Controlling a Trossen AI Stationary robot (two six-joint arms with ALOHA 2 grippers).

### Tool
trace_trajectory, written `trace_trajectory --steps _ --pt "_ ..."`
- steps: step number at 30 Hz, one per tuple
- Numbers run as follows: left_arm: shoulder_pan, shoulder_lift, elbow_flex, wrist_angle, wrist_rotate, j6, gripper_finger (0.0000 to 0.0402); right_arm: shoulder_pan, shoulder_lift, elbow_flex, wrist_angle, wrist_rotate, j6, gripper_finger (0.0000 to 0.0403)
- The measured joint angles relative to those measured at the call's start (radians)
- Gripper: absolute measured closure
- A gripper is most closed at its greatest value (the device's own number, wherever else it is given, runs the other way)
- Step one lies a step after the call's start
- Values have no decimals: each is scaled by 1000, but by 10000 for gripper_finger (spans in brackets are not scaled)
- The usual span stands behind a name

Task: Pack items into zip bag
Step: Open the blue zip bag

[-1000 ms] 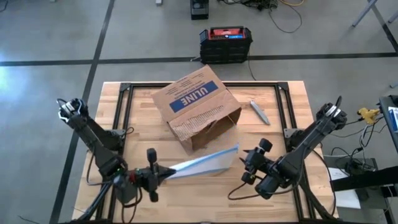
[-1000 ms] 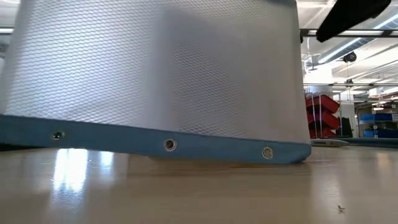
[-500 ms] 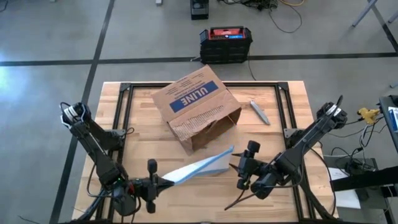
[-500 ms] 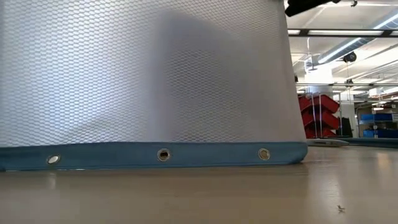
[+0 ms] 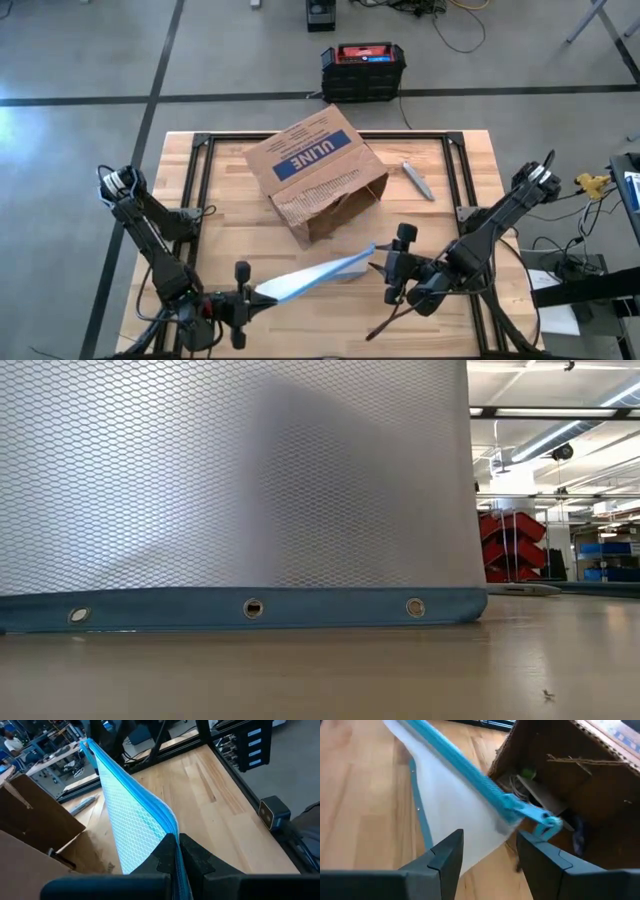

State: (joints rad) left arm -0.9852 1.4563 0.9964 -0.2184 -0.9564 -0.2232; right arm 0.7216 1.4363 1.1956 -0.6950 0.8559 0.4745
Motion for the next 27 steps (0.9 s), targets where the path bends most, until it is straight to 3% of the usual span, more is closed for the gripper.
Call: trace_trajectory --steps 3,10,17,20,27 --pt "0 0 0 0 1 0 401 -2 5 -1 84 -6 -78 257" --pt "0 0 -3 0 -1 -7 401 -23 36 -6 307 -131 -301 328" --pt "0 0 -3 -1 -3 -29 401 -24 55 -7 316 -159 -327 395" --pt "0 0 -3 -7 -21 -31 401 -20 54 -7 274 -162 -277 392" --pt "0 -3 -3 -25 -56 -31 401 -16 54 -9 145 -206 -161 339"
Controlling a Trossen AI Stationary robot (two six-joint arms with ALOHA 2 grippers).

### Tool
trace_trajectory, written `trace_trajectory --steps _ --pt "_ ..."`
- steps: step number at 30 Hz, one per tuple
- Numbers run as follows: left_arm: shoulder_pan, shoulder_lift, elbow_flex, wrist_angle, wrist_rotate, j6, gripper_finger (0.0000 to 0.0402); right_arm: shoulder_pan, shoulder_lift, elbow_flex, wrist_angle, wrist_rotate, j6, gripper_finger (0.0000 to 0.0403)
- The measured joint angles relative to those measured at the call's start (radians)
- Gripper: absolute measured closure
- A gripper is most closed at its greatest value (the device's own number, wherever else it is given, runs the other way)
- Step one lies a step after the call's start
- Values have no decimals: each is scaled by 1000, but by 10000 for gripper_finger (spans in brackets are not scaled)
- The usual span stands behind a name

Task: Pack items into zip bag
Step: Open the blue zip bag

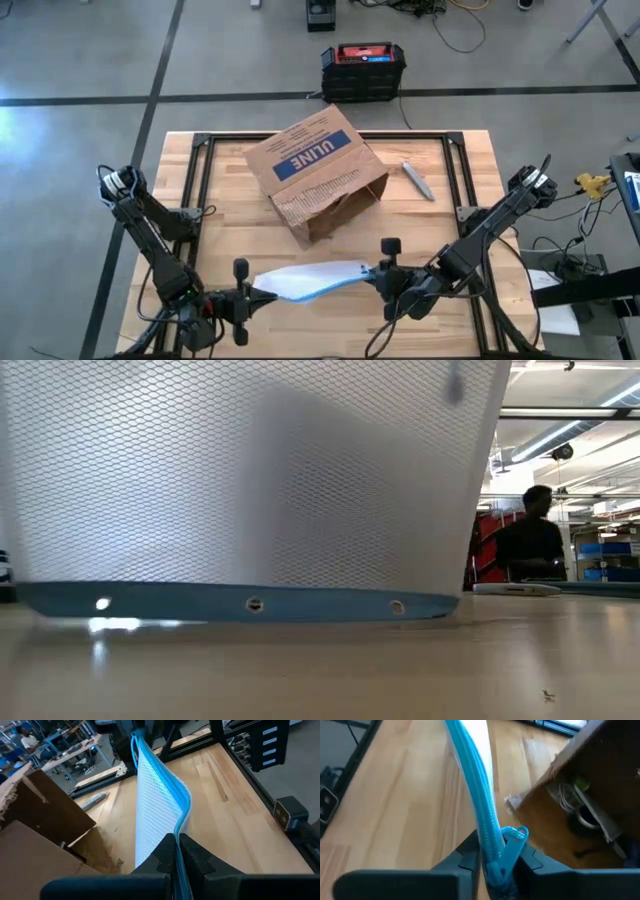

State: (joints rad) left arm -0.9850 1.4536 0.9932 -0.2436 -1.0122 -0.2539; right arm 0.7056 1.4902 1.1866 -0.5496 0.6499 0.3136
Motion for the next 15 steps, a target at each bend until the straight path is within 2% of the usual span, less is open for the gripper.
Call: trace_trajectory --steps 8,15 --pt "0 -4 0 -2 0 -13 401 25 -3 0 -24 2 17 295" --pt "-4 -20 0 -16 -1 -18 401 52 -3 -1 -27 16 19 290"
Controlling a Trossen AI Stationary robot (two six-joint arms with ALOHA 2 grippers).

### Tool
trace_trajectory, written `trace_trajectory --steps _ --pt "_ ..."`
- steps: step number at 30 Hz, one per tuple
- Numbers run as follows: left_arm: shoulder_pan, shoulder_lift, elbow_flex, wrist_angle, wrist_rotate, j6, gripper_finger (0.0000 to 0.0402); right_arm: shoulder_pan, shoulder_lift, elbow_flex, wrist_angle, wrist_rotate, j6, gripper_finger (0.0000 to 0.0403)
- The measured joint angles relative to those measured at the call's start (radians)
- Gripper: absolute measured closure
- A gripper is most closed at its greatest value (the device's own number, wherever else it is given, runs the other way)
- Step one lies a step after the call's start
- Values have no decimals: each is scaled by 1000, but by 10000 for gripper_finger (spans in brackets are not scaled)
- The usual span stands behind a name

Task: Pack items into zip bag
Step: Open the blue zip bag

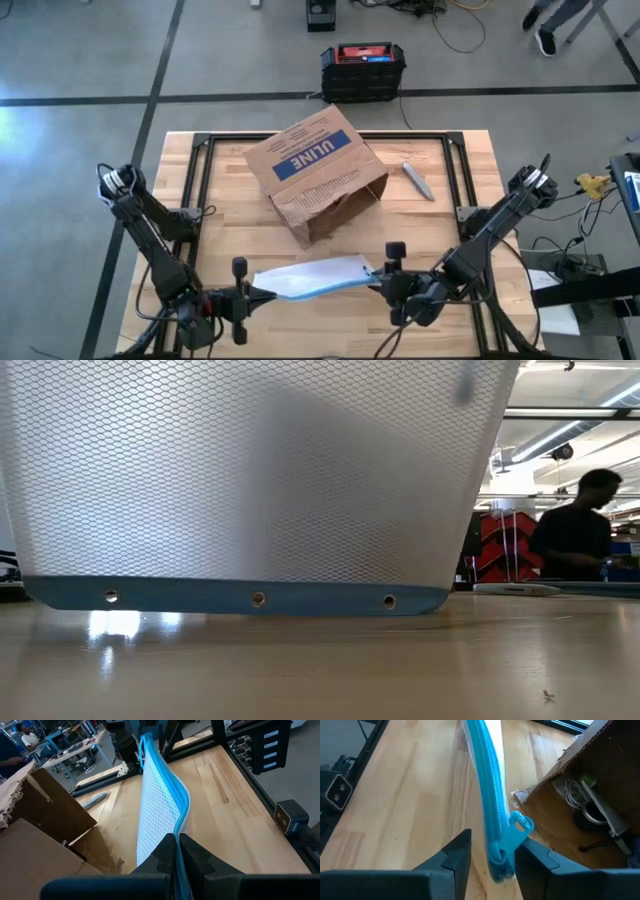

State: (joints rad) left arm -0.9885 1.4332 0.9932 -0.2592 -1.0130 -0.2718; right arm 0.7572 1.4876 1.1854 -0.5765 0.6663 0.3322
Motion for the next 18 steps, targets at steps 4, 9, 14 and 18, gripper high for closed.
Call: trace_trajectory --steps 4,9,14,18 --pt "-5 -13 0 -8 -3 -1 401 24 0 -14 -3 102 -7 307" --pt "-5 -24 0 -47 -20 -27 401 30 1 -39 18 120 -12 342" --pt "-5 -25 0 -99 -22 -67 400 28 2 -60 123 121 -122 395" --pt "6 -32 22 -102 -22 -76 381 27 2 -62 185 148 -212 399"
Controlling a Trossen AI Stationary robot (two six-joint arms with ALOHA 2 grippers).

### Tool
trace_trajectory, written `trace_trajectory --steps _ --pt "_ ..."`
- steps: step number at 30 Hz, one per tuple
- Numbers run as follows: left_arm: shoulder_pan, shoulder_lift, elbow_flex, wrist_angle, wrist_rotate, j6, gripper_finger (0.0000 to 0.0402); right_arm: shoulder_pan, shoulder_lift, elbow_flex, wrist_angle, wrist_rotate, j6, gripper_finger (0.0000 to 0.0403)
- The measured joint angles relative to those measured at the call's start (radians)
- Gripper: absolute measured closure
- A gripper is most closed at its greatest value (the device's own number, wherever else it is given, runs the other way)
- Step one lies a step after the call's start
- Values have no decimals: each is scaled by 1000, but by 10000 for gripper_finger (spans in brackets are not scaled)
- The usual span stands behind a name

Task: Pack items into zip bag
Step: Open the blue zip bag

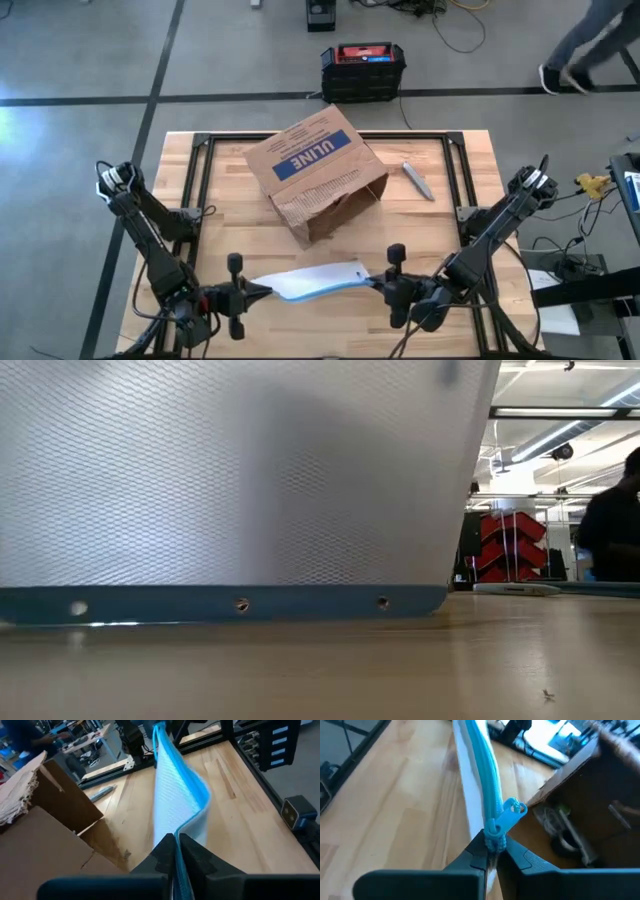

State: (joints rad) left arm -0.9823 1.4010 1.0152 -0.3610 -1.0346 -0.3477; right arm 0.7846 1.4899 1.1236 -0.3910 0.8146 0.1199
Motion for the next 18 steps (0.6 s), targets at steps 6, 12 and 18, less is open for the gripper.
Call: trace_trajectory --steps 6,12,18 --pt "10 -29 130 -14 2 140 300 -8 4 -1 3 6 -37 401" --pt "85 -30 177 -9 22 193 201 -13 50 -3 12 22 -46 402" --pt "265 -29 45 299 213 265 145 -34 122 -3 70 54 -80 402"
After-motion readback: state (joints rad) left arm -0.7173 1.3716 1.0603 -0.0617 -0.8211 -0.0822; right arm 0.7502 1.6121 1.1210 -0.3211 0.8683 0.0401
